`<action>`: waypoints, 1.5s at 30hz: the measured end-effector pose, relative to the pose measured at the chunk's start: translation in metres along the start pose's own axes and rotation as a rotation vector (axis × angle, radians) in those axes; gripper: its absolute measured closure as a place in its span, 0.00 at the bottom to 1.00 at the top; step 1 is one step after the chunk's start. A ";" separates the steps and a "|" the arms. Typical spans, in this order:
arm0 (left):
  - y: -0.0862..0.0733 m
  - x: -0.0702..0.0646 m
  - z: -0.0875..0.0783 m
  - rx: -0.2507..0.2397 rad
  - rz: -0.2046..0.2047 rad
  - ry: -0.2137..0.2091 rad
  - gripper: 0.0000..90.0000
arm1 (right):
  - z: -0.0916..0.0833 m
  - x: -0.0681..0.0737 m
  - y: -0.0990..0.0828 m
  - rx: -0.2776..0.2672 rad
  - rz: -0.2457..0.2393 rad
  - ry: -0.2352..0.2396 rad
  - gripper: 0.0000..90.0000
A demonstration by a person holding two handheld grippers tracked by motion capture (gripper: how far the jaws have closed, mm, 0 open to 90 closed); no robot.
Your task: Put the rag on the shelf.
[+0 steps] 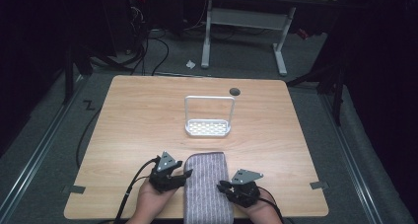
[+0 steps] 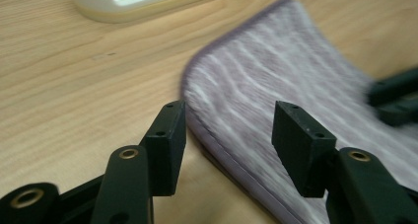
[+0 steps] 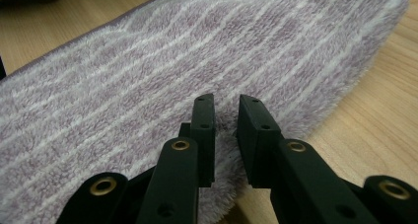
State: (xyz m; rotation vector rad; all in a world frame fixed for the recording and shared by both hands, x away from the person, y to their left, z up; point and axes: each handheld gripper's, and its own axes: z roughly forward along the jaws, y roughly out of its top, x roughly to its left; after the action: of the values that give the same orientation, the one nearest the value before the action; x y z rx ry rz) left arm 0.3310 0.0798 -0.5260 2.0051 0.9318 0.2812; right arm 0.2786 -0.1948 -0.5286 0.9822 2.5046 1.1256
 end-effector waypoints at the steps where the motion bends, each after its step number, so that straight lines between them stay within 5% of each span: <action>1: 0.002 0.001 0.005 0.013 0.001 0.023 0.52 | 0.000 0.000 0.000 0.000 0.000 0.000 0.86; 4: 0.006 0.005 0.018 0.039 -0.060 0.012 0.54 | 0.000 0.001 0.000 0.002 0.000 -0.005 0.85; 11: 0.010 0.005 0.027 0.033 -0.074 0.046 0.54 | -0.001 0.000 0.000 0.001 0.007 0.009 0.84; 12: 0.011 0.005 0.029 0.031 -0.078 0.016 0.56 | -0.001 0.000 0.000 0.003 0.011 0.010 0.83; 17: 0.011 0.003 0.030 0.036 -0.067 0.009 0.68 | -0.001 0.004 0.001 0.009 -0.001 -0.003 0.80; 20: 0.010 0.006 0.030 0.036 -0.099 -0.021 0.77 | -0.004 0.006 0.004 -0.015 -0.005 -0.022 0.78; 24: 0.010 0.008 0.030 0.038 -0.111 -0.042 0.84 | -0.008 0.000 0.011 -0.084 0.061 -0.055 0.71; 27: 0.010 0.008 0.030 0.039 -0.115 -0.045 0.85 | -0.004 -0.012 0.027 -0.117 0.118 -0.136 0.63; 35: 0.010 0.008 0.029 0.039 -0.107 -0.042 0.85 | 0.021 -0.040 0.047 -0.104 0.205 -0.260 0.56; 39: 0.010 0.008 0.029 0.041 -0.104 -0.042 0.85 | 0.033 -0.047 0.043 -0.067 0.233 -0.246 0.62; 45: 0.009 0.007 0.028 0.043 -0.098 -0.041 0.85 | 0.036 -0.039 0.036 -0.035 0.253 -0.226 0.66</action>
State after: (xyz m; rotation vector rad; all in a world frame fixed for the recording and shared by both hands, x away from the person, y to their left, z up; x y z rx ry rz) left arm 0.3545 0.0638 -0.5364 1.9892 1.0147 0.1667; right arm 0.3414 -0.1821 -0.5296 1.3637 2.2222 1.0524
